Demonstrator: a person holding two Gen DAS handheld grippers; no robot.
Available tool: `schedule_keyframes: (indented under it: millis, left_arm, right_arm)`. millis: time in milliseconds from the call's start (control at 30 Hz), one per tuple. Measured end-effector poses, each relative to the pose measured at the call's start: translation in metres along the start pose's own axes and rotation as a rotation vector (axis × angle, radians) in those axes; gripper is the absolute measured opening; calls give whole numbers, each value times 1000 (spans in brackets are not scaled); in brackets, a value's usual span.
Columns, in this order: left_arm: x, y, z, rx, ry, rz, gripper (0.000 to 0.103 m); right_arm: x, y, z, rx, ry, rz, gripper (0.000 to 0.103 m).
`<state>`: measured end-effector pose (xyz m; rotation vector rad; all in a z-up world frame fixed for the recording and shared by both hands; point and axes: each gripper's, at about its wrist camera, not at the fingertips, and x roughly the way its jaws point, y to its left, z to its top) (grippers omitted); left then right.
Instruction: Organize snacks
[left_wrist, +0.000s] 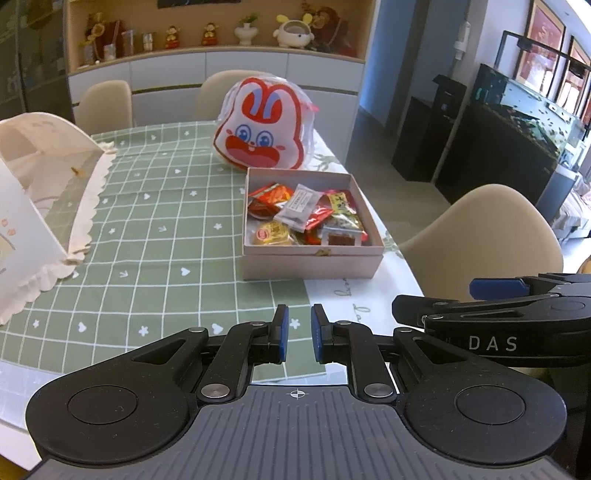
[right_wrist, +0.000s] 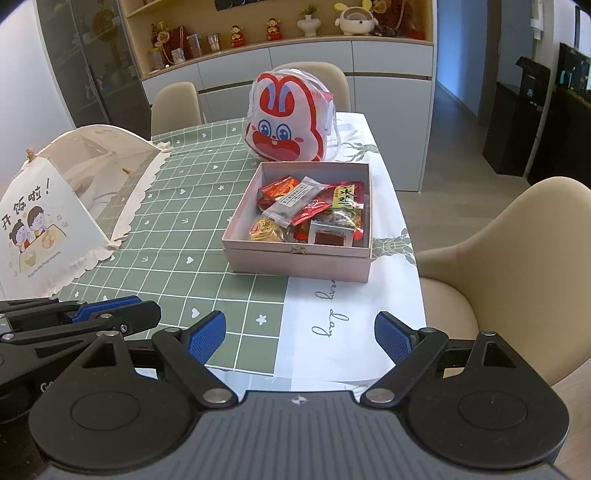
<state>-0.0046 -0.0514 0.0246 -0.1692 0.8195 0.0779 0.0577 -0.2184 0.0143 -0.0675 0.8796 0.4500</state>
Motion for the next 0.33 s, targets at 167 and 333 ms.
schedule_keyframes:
  millis: [167, 333]
  left_arm:
    - [9, 6, 1, -19, 14, -12, 17]
    - [20, 14, 0, -32, 32, -6, 17]
  right_arm:
    - [7, 1, 4, -1, 9, -1, 88]
    - [19, 2, 8, 1, 31, -2, 88]
